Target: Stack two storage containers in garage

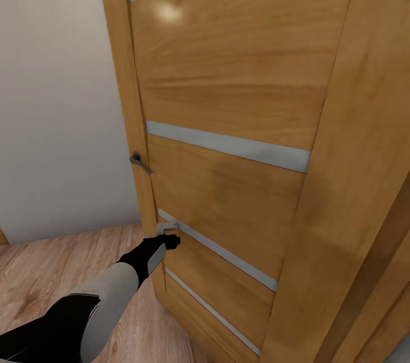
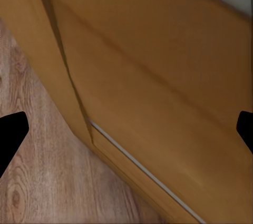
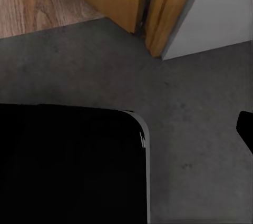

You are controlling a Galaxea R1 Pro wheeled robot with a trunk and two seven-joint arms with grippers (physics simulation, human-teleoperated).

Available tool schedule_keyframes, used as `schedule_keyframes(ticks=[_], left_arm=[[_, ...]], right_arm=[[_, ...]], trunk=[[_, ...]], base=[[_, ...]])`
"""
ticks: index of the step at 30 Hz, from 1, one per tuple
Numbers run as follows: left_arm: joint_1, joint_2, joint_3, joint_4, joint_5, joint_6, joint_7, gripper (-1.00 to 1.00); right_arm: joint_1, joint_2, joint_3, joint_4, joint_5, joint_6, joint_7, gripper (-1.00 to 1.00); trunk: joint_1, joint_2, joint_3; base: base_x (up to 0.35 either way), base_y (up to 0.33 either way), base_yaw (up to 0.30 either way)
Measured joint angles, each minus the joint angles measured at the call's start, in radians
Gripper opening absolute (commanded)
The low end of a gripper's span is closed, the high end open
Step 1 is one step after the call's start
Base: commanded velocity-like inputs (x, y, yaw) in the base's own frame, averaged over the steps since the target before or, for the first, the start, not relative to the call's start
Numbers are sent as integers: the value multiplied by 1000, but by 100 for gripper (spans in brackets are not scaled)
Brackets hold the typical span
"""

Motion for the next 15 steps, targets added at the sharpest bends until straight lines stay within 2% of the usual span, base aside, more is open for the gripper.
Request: schedule_keyframes(ticks=[15], left_arm=[[0,0,0,0,1,-1,0,100]], right_arm=[[0,0,1,0,1,-2,0,100]], trunk=[[0,0,0]], base=[[0,0,-2]])
